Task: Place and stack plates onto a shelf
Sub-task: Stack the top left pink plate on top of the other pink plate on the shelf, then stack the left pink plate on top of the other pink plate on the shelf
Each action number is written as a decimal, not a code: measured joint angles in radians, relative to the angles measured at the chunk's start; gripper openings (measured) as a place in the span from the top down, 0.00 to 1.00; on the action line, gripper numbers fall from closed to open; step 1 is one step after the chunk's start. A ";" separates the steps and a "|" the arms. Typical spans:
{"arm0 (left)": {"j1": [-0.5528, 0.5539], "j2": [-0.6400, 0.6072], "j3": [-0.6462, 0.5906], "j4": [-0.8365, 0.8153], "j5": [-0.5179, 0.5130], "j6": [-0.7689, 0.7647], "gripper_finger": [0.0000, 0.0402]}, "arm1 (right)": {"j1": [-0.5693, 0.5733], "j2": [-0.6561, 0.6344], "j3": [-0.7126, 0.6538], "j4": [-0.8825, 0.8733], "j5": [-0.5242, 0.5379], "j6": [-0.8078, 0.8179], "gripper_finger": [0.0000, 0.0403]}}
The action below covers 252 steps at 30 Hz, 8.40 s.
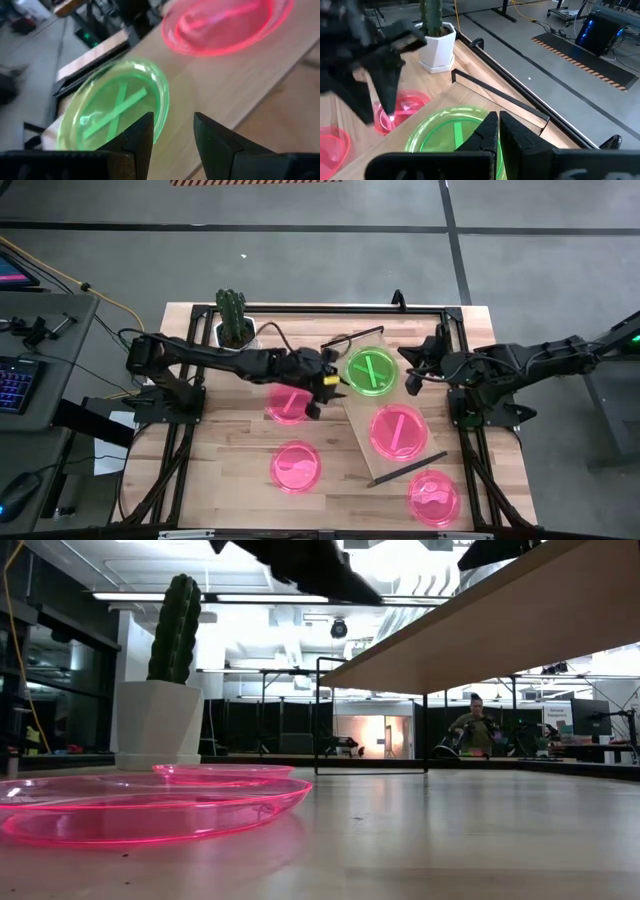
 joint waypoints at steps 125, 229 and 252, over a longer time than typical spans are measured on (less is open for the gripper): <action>-0.311 -0.076 -0.702 0.125 -0.560 -0.643 0.98 | -0.020 -0.268 -0.628 0.886 -0.247 -0.336 1.00; -0.150 0.150 0.119 0.072 -0.162 0.419 0.77 | -0.020 -0.289 -0.628 1.051 -0.118 -0.366 1.00; 0.093 -0.534 -0.819 0.829 0.214 -0.312 0.78 | -0.046 -0.289 -0.628 0.993 -0.093 -0.318 1.00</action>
